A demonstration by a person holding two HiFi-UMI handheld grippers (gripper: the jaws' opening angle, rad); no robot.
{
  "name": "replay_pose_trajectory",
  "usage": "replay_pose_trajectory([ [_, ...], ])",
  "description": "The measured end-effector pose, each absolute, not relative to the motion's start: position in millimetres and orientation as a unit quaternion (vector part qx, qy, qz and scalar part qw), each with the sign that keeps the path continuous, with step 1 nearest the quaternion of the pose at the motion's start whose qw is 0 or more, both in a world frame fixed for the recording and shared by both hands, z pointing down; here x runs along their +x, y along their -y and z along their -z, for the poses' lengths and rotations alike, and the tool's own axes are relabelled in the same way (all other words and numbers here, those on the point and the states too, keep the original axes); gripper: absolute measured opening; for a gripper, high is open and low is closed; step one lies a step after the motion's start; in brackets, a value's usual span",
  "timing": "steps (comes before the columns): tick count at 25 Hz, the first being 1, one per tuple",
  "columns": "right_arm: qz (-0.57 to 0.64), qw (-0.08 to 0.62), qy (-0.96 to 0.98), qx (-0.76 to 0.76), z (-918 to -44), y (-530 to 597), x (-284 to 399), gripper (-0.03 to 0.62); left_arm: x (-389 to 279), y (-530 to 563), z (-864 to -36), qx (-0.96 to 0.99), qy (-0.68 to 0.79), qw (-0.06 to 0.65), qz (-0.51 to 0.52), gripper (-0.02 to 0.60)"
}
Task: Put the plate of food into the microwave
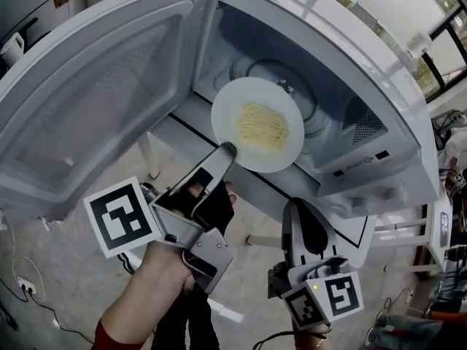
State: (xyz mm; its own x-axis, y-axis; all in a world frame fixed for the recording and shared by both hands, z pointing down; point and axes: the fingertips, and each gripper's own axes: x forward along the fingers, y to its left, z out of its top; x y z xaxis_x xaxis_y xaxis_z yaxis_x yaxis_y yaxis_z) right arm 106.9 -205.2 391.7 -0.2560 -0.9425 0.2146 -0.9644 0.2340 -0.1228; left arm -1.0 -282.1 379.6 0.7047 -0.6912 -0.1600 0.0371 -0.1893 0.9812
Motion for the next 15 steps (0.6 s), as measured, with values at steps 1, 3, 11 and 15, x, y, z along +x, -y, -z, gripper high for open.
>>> replay_pose_trajectory([
  [1,-0.115,0.045,0.784,0.608,-388.6,209.4,106.8,0.012,1.7,291.7,-375.7,0.71,0.234,0.59,0.305,0.017],
  [3,-0.112,0.04,0.785,0.608,-382.0,218.0,107.2,0.012,8.4,311.0,-369.0,0.711,0.237,0.586,0.308,0.017],
  [11,-0.097,0.035,0.785,0.61,-363.0,240.6,108.9,0.012,47.1,364.9,-364.4,0.708,0.246,0.598,0.285,0.017],
  [15,-0.094,0.038,0.783,0.613,-359.6,244.6,110.4,0.012,58.4,377.2,-371.2,0.706,0.257,0.606,0.261,0.017],
])
